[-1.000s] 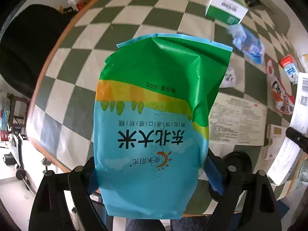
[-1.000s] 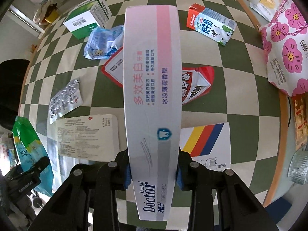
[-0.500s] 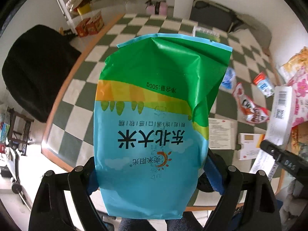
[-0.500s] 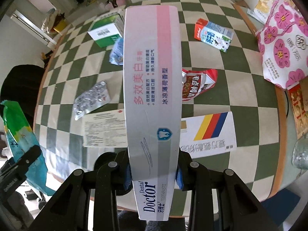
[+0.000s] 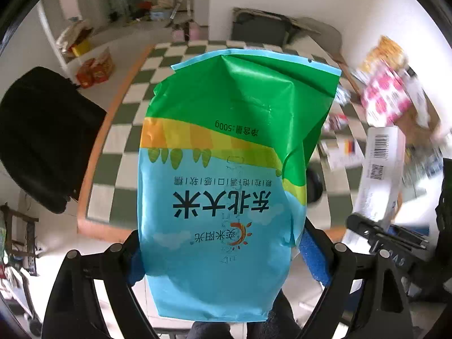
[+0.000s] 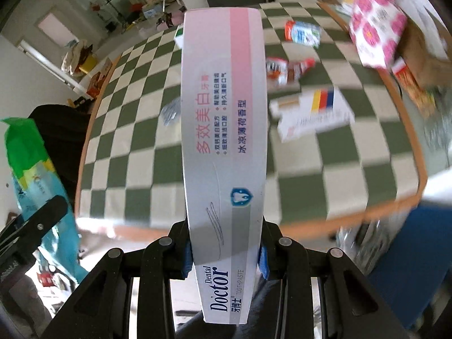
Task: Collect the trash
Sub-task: 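Carry the rice bag and toothpaste box over the white trash bin with both tools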
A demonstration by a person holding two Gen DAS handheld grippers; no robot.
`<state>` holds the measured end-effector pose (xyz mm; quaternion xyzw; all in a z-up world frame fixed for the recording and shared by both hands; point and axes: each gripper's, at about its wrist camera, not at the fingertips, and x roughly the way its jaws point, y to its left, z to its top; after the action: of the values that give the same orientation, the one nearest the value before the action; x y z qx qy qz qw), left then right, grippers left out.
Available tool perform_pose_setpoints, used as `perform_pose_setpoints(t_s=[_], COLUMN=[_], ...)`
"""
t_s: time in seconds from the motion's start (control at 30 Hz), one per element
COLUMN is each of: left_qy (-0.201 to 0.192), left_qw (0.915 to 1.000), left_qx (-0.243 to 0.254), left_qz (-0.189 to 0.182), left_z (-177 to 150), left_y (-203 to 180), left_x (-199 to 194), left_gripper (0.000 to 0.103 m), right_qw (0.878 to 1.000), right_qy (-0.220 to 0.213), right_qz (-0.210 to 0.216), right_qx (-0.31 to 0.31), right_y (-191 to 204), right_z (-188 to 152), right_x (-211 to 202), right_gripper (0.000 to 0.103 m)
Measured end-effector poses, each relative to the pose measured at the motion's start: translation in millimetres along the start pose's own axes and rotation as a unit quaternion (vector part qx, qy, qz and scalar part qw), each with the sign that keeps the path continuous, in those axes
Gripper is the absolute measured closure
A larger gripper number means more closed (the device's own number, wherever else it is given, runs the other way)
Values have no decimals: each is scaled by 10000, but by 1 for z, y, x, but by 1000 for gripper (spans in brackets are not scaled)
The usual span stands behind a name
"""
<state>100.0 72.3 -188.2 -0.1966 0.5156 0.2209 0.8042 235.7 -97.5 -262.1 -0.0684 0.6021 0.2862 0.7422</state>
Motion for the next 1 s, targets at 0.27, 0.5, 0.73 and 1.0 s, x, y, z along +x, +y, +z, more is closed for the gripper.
perform_pose_setpoints(t_s=[0.27, 0.5, 0.73, 1.0], left_qy=[762, 1566, 2482, 3335], left_qw=[9957, 9868, 9646, 9310], left_qx=[316, -89, -680, -1178], left_qz=[-429, -405, -580, -902], left_z=[-85, -158, -223, -263], left_y=[20, 40, 66, 92], left_x=[27, 110, 254, 426], left_gripper=[15, 15, 15, 13], right_qw=[9982, 9901, 9767, 9427], right_qy=[500, 1352, 2104, 3197], right_qz=[24, -42, 141, 732], right_qx=[333, 379, 389, 609], right_y=[24, 13, -18, -45], right_z=[-121, -199, -246, -292], right_x=[20, 93, 219, 404], right_gripper=[67, 67, 67, 67])
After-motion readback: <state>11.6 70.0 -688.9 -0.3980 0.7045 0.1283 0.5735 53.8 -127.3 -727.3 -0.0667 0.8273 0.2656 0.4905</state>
